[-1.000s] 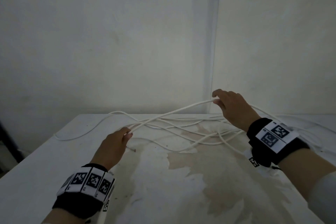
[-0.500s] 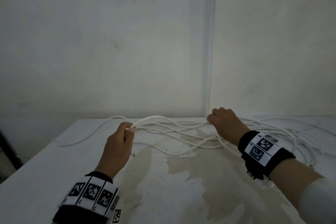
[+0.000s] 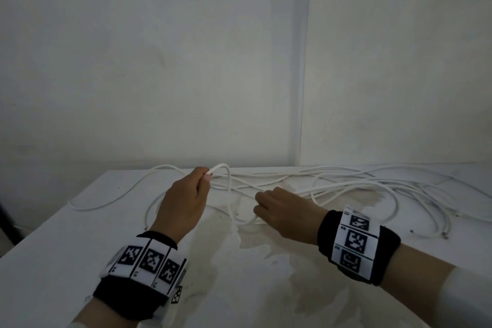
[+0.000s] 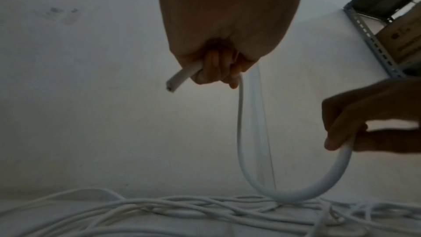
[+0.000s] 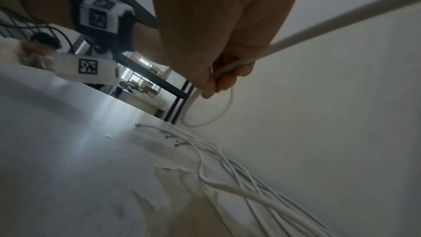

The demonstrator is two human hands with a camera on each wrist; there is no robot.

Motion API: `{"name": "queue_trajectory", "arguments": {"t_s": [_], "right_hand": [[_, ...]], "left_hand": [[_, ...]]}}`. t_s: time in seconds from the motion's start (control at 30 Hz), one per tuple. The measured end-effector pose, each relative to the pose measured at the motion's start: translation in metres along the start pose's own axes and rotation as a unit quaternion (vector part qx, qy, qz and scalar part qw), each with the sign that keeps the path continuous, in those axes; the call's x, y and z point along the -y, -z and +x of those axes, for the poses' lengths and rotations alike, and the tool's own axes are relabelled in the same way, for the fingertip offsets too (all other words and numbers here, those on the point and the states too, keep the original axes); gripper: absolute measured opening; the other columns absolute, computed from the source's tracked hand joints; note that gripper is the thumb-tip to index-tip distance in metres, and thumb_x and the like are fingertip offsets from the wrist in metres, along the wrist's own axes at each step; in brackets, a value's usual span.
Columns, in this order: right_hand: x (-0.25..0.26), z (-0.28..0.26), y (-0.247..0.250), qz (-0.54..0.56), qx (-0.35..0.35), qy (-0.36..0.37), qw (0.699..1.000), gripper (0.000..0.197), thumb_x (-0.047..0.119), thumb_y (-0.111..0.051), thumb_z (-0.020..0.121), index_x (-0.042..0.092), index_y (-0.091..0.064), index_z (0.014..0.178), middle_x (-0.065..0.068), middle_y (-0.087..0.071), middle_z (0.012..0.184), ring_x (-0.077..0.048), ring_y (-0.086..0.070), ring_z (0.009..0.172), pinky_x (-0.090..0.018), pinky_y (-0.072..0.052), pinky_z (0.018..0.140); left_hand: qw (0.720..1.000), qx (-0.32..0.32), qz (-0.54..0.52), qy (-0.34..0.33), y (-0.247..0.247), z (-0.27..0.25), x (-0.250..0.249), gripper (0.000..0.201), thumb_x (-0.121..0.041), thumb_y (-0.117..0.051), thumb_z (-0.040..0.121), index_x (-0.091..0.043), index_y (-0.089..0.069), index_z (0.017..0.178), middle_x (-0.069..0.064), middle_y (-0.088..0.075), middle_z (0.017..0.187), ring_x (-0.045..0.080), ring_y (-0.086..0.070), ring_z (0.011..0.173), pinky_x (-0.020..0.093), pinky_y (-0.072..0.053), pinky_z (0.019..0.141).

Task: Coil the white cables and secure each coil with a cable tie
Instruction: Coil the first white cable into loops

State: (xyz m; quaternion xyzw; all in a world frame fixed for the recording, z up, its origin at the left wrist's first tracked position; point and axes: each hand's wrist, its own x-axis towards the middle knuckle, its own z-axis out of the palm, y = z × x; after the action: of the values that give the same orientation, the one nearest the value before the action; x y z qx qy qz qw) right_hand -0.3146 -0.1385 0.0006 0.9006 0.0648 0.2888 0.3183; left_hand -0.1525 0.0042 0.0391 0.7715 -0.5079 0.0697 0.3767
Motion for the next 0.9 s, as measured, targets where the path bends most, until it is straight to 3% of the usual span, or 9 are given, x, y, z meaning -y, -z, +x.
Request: {"name": "queue_trajectory", "arguments": {"t_s": [0.1,0.13,0.27,0.37,0.43,0.53,0.7,0.8,0.9], "right_hand": [[-0.003,0.008,0.01,0.004,0.032,-0.008,0.999,0.014,0.026,-0.066,0.075,0.022,-0.063,0.061,0.004,-0.053,0.053,-0.014,-0.049,0.038,-0.018,-0.031,0.045],[-0.006,0.008,0.012,0.012,0.038,-0.028,0.999,0.022,0.037,-0.071,0.073,0.022,-0.062,0.059,0.004,-0.053,0.05,-0.014,-0.049,0.035,-0.017,-0.028,0.043],[-0.006,0.006,0.019,0.059,0.011,-0.085,0.995,0.032,0.031,-0.04,0.081,0.016,-0.057,0.058,0.002,-0.052,0.051,-0.017,-0.047,0.034,-0.018,-0.026,0.039],[-0.005,0.008,0.022,0.036,0.003,-0.035,0.999,0.015,0.018,-0.05,0.076,0.018,-0.058,0.063,0.002,-0.051,0.057,-0.016,-0.045,0.038,-0.022,-0.03,0.047],[-0.009,0.013,0.028,0.028,-0.003,-0.04,0.999,0.009,0.016,-0.064,0.073,0.021,-0.06,0.067,0.002,-0.052,0.059,-0.016,-0.044,0.037,-0.022,-0.025,0.048],[-0.016,0.023,0.041,0.074,-0.022,-0.103,0.992,0.032,0.039,-0.047,0.084,0.018,-0.059,0.063,0.002,-0.053,0.054,-0.018,-0.046,0.033,-0.019,-0.02,0.043],[-0.013,0.026,0.044,0.181,-0.023,-0.157,0.971,0.029,0.028,-0.04,0.084,0.012,-0.061,0.072,0.0,-0.06,0.064,-0.019,-0.051,0.039,-0.019,-0.03,0.042],[-0.018,0.025,0.049,0.218,-0.051,-0.178,0.958,0.033,0.034,-0.041,0.087,0.009,-0.058,0.074,-0.002,-0.06,0.065,-0.02,-0.051,0.043,-0.022,-0.029,0.053],[-0.023,0.024,0.057,0.17,-0.056,-0.205,0.962,0.049,0.052,-0.035,0.086,0.012,-0.058,0.067,0.003,-0.059,0.06,-0.016,-0.049,0.038,-0.017,-0.029,0.046]], "left_hand": [[0.999,0.023,0.042,-0.021,-0.001,-0.002,-0.002,0.027,-0.023,-0.035,0.098,-0.011,-0.058,0.107,-0.005,-0.039,0.054,0.009,-0.037,0.049,0.021,-0.025,0.046],[0.998,0.03,0.044,-0.025,0.0,-0.003,-0.002,0.028,-0.024,-0.035,0.099,-0.011,-0.058,0.107,-0.006,-0.039,0.054,0.009,-0.036,0.048,0.02,-0.026,0.045],[0.999,0.031,0.013,-0.023,0.003,-0.005,-0.002,0.027,-0.023,-0.038,0.098,-0.012,-0.06,0.109,-0.007,-0.039,0.052,0.008,-0.037,0.047,0.019,-0.035,0.049],[0.998,0.054,0.002,-0.03,0.003,-0.006,-0.01,0.027,-0.021,-0.038,0.098,-0.012,-0.06,0.111,-0.008,-0.044,0.056,0.007,-0.041,0.05,0.019,-0.034,0.049],[0.996,0.08,-0.021,-0.033,0.002,-0.009,-0.017,0.029,-0.018,-0.038,0.098,-0.013,-0.06,0.115,-0.004,-0.062,0.075,0.013,-0.056,0.067,0.022,-0.038,0.061],[0.993,0.108,-0.042,-0.036,-0.006,-0.012,-0.026,0.036,-0.026,-0.037,0.095,-0.013,-0.061,0.119,0.002,-0.065,0.116,0.019,-0.059,0.105,0.019,-0.036,0.078],[0.982,0.149,-0.106,-0.041,-0.013,-0.016,-0.037,0.04,-0.032,-0.03,0.079,-0.02,-0.063,0.098,-0.001,-0.065,0.096,0.017,-0.057,0.089,0.034,-0.044,0.081],[0.984,0.153,-0.081,-0.043,-0.011,-0.016,-0.042,0.027,-0.031,-0.046,0.09,-0.017,-0.062,0.105,-0.007,-0.058,0.091,0.009,-0.051,0.079,0.024,-0.038,0.071],[0.984,0.153,-0.04,-0.087,-0.01,-0.016,-0.044,0.022,-0.028,-0.051,0.092,-0.013,-0.062,0.103,-0.006,-0.054,0.084,0.001,-0.045,0.067,0.015,-0.033,0.06]]}}
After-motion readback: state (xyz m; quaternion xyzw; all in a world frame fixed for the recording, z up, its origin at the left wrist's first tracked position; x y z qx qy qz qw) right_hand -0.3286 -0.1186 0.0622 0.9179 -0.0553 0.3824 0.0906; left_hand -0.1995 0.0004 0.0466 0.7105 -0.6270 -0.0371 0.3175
